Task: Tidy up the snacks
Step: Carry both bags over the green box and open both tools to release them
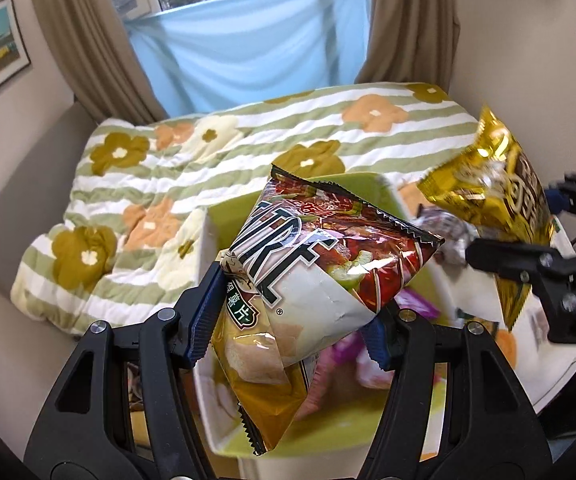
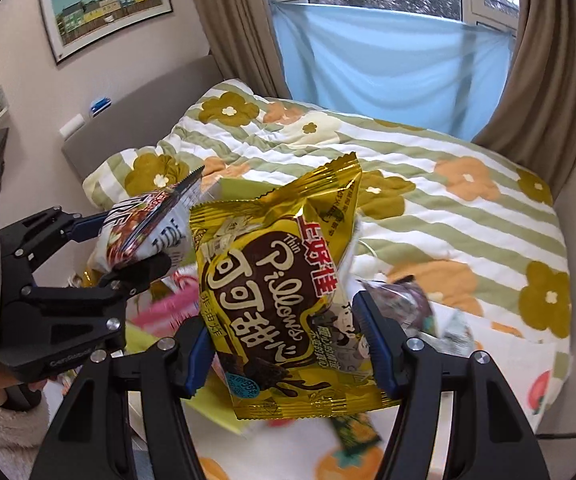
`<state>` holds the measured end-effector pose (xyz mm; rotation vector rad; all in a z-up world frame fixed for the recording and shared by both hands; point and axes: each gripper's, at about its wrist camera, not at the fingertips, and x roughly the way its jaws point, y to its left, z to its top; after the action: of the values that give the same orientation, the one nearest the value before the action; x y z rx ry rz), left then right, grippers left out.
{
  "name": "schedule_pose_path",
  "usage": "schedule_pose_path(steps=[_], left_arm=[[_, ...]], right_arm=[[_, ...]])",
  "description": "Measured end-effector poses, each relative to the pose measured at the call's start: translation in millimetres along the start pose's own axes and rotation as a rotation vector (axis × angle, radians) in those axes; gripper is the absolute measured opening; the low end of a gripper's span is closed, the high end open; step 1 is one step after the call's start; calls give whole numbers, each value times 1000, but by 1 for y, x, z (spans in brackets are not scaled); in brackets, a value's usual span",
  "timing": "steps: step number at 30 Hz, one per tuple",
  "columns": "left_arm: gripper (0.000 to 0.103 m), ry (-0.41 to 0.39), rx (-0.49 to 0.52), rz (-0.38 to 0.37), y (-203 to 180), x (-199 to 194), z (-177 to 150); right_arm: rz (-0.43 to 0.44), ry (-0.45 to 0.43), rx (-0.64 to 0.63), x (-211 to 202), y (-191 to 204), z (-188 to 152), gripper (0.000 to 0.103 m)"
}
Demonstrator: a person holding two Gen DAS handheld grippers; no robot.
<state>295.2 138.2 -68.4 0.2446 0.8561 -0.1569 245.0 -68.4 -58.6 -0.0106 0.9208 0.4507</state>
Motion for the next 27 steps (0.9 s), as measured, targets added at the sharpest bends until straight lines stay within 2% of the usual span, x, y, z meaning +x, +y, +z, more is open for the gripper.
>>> schedule_pose_path(steps=[7, 9, 10, 12, 13, 17, 27], left_arm=[[58, 83, 2, -91, 35, 61, 13], [61, 85, 9, -87, 39, 70, 14], [65, 79, 17, -81, 40, 74, 15], [87, 73, 22, -84, 43, 77, 16], [101, 65, 17, -87, 46, 78, 15], [103, 65, -26, -124, 53, 73, 5], [103, 114, -132, -87, 63, 52, -39]], right_arm=[[-34, 38, 102, 40, 21, 10, 60], [-41, 52, 128, 47, 21, 9, 60], [-44, 57, 141, 50, 21, 8, 60], [-56, 69, 162, 54, 21, 6, 60], [-59, 75, 169, 55, 19, 4, 60], [-69, 99, 186, 62, 15, 2, 60], [-29, 111, 202, 67, 23, -9, 60]])
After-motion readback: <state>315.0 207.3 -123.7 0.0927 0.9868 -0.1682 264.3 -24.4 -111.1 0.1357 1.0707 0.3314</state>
